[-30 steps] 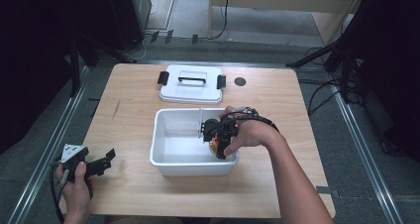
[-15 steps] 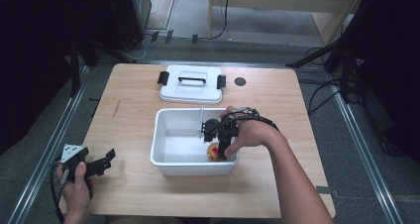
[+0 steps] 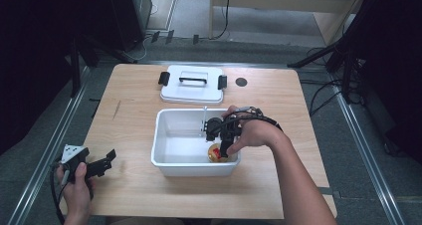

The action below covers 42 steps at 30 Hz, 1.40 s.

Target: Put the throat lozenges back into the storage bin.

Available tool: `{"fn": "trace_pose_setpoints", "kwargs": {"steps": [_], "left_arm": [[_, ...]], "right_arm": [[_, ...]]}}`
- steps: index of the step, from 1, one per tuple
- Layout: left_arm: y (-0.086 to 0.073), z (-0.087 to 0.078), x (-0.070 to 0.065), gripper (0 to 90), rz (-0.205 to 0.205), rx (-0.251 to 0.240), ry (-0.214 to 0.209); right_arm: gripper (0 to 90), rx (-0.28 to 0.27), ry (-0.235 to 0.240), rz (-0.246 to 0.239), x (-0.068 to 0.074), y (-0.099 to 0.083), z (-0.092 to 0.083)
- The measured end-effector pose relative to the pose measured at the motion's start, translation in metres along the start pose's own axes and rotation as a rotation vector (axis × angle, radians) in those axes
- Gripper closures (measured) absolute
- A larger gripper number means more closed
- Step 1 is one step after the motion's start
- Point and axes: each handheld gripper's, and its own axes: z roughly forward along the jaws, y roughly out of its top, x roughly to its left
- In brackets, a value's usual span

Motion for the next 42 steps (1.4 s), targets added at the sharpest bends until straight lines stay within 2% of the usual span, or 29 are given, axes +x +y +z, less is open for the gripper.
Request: {"fn": "trace_pose_setpoints", "kwargs": {"steps": [5,11,12,15,16,17,21,23,25,33,35,37,42], "left_arm": [[0.0,0.0,0.0,0.0,0.0,0.001,0.001],[0.0,0.0,0.0,0.0,0.002,-0.001,0.002],[0.0,0.0,0.001,0.0,0.003,0.0,0.001],[0.0,0.0,0.0,0.0,0.002,-0.001,0.002],[0.0,0.0,0.001,0.0,0.002,0.001,0.001],[0.0,0.0,0.001,0.0,0.001,0.0,0.001],[0.0,0.0,0.001,0.0,0.001,0.002,0.001],[0.0,0.0,0.0,0.0,0.001,0.0,0.002],[0.0,0.0,0.001,0.0,0.001,0.002,0.001],[0.0,0.0,0.0,0.0,0.001,0.0,0.003],[0.0,0.0,0.0,0.0,0.0,0.0,0.003],[0.0,0.0,0.0,0.0,0.0,0.0,0.003],[0.0,0.0,0.0,0.0,0.0,-0.001,0.004]], "right_arm": [[31.1,-0.027,-0.016,-0.006,0.003,-0.001,-0.016],[32.0,-0.032,-0.03,-0.006,0.007,-0.003,-0.03],[32.0,-0.046,-0.039,-0.024,0.007,-0.004,-0.037],[32.3,-0.059,-0.044,-0.026,0.008,-0.005,-0.043],[32.5,-0.075,-0.051,-0.019,0.009,-0.008,-0.052],[32.5,-0.072,-0.051,-0.008,0.01,-0.009,-0.055],[32.6,-0.091,-0.07,-0.015,0.009,-0.015,-0.066],[32.5,-0.095,-0.073,0.003,0.009,-0.022,-0.071],[32.4,-0.094,-0.077,0.011,0.008,-0.025,-0.072],[31.3,-0.103,-0.095,0.077,0.003,-0.057,-0.078],[31.3,-0.101,-0.096,0.082,0.003,-0.059,-0.078],[31.1,-0.107,-0.091,0.106,0.001,-0.071,-0.076],[30.9,-0.101,-0.081,0.145,0.0,-0.085,-0.069]]}}
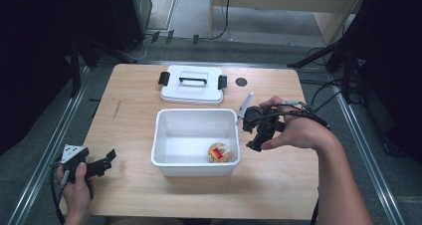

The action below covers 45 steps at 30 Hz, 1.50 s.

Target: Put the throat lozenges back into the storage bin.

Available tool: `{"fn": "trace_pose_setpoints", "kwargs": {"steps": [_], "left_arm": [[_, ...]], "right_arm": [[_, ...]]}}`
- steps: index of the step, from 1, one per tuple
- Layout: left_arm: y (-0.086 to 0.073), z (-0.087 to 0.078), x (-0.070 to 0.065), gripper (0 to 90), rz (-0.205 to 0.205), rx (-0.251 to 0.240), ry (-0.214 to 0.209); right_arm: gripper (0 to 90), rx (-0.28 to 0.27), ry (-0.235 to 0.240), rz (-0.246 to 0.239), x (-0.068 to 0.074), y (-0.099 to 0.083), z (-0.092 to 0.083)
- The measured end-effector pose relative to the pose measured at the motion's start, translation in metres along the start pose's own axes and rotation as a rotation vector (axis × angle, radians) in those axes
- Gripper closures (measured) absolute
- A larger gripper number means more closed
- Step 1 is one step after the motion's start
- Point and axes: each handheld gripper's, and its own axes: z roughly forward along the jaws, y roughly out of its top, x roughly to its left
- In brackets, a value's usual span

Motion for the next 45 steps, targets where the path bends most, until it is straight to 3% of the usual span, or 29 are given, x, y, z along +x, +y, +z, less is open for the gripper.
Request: {"fn": "trace_pose_setpoints", "kwargs": {"steps": [10,12,13,18,19,20,21,22,23,24,25,26,28,29,30,31,32,33,41,45], "left_arm": [[0.0,0.0,0.0,0.0,0.002,0.001,0.001],[0.0,0.0,0.0,0.0,0.003,0.001,0.001],[0.0,0.0,0.0,0.0,0.002,0.001,0.001],[0.0,0.0,0.0,0.0,0.002,0.001,0.0],[0.0,0.0,0.0,0.0,0.002,0.001,0.0],[0.0,0.0,0.0,0.0,0.003,0.002,0.0],[0.0,0.0,0.0,0.0,0.004,0.002,0.001],[0.0,0.0,0.0,0.0,0.004,0.002,0.001],[0.0,0.0,0.0,0.0,0.002,0.002,0.002],[0.0,0.0,0.0,0.0,0.002,0.002,0.002],[0.0,0.0,0.0,0.0,0.002,0.002,0.002],[0.0,0.0,0.0,0.0,0.001,0.001,0.003],[0.0,0.0,-0.001,0.0,0.001,0.0,0.004],[0.0,0.0,-0.001,0.0,0.001,0.001,0.005],[0.0,0.0,-0.001,0.0,0.001,0.001,0.005],[0.0,0.0,-0.001,0.0,0.002,0.002,0.004],[0.0,0.0,-0.001,0.0,0.002,0.001,0.004],[0.0,0.0,-0.001,0.0,0.002,0.003,0.005],[0.0,0.0,-0.001,0.0,0.004,0.002,0.006],[0.0,0.0,-0.001,0.0,0.005,0.002,0.004]], "right_arm": [[28.4,-0.008,0.008,0.094,-0.001,-0.034,0.022],[26.3,-0.023,-0.009,0.136,-0.002,-0.041,0.028],[21.7,-0.043,-0.041,0.214,-0.003,-0.051,0.036],[13.1,-0.124,-0.111,0.38,-0.005,-0.071,0.051],[13.1,-0.124,-0.111,0.38,-0.005,-0.071,0.051],[11.7,-0.191,-0.182,0.468,-0.002,-0.082,0.057],[9.5,-0.219,-0.214,0.5,-0.001,-0.087,0.059],[9.5,-0.219,-0.214,0.5,-0.001,-0.087,0.059],[2.0,-0.28,-0.238,0.553,0.001,-0.096,0.066],[2.0,-0.28,-0.238,0.553,0.001,-0.096,0.066],[0.0,-0.325,-0.247,0.621,0.004,-0.104,0.073],[0.0,-0.347,-0.264,0.651,0.005,-0.108,0.076],[0.0,-0.365,-0.283,0.672,0.006,-0.111,0.078],[0.0,-0.415,-0.332,0.727,0.01,-0.121,0.084],[0.0,-0.415,-0.332,0.727,0.01,-0.121,0.084],[0.0,-0.466,-0.363,0.782,0.014,-0.131,0.088],[0.0,-0.466,-0.363,0.782,0.014,-0.131,0.088],[0.0,-0.5,-0.372,0.821,0.017,-0.139,0.094],[0.0,-0.553,-0.408,0.888,0.033,-0.16,0.119],[3.2,-0.614,-0.427,0.964,0.043,-0.178,0.137]]}}
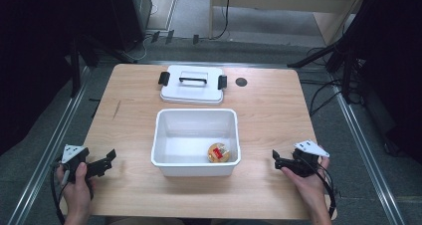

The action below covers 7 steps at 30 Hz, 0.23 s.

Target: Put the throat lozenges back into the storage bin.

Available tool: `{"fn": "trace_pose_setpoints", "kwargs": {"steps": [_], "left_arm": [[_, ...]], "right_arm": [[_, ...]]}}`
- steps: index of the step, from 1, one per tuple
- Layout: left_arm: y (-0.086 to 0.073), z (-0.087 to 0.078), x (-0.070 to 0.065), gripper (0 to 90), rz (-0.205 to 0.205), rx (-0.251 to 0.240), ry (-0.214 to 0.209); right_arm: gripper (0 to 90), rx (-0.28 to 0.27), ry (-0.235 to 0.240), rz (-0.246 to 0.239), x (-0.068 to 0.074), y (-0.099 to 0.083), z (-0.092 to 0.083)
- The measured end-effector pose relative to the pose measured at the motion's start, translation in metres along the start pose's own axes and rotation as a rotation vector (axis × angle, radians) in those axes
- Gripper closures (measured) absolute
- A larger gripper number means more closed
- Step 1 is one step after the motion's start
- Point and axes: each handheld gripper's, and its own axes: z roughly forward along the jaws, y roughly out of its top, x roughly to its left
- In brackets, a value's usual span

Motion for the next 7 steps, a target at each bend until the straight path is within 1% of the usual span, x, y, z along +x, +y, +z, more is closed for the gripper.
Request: {"fn": "trace_pose_setpoints", "kwargs": {"steps": [3,4,7], "left_arm": [[0.0,0.0,0.0,0.0,0.0,-0.001,0.0],[0.0002,0.0001,0.0002,0.0,0.0,0.002,0.0],[0.0002,0.0001,0.0002,0.0,0.0,0.002,0.0]], "right_arm": [[3.9,-0.009,-0.014,-0.006,-0.0008,-0.0036,-0.0003],[4.8,-0.031,-0.003,0.022,-0.0022,-0.0044,-0.0022],[4.9,-0.028,-0.002,0.029,-0.0023,-0.0047,-0.0019]]}}
